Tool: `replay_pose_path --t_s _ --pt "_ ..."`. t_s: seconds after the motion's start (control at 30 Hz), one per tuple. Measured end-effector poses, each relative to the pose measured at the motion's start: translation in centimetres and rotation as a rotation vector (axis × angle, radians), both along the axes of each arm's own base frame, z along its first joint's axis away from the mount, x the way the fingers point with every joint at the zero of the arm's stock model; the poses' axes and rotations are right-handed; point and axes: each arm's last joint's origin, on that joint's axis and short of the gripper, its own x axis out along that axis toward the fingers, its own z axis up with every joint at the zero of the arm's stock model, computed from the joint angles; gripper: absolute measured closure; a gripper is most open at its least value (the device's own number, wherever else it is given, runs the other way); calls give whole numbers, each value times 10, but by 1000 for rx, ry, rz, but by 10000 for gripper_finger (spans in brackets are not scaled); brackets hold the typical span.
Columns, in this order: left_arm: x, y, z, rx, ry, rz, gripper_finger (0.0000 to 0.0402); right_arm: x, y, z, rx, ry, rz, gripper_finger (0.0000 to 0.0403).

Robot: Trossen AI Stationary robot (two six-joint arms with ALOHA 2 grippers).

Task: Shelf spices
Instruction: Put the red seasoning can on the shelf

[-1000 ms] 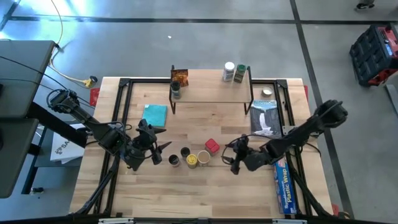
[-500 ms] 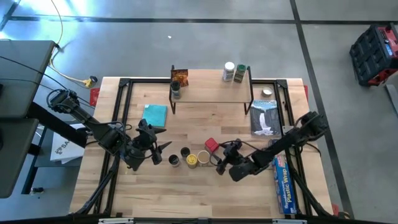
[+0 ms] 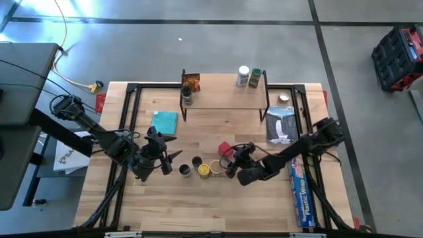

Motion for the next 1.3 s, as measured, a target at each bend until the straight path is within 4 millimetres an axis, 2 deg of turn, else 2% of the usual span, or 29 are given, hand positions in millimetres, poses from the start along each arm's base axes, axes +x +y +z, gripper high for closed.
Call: replay_pose_path --t_s 0.2,0.37,0.47,0.63,0.77,0.93,1.03,1.17,1.3 --pt "0 0 0 0 1 0 135 1 -6 -1 -13 35 -3 220" --pt "0 0 0 0 0 0 135 0 -6 1 -38 63 20 225" --pt "0 0 0 0 0 0 135 -5 -7 10 -41 95 39 225" --pt "0 0 0 0 1 0 135 -15 -11 50 -47 108 129 225" --pt "0 0 0 -1 0 0 135 -23 -23 99 -43 38 251 225" --pt "0 0 0 -1 -1 0 135 -22 -57 164 -69 -68 383 225" --pt "0 0 0 -1 -2 1 135 -17 -88 188 -118 -50 410 225" --pt "0 0 0 -1 -3 1 135 -6 -136 205 -123 -2 465 225" --pt "0 0 0 0 -1 1 135 2 -181 207 -107 12 467 225"
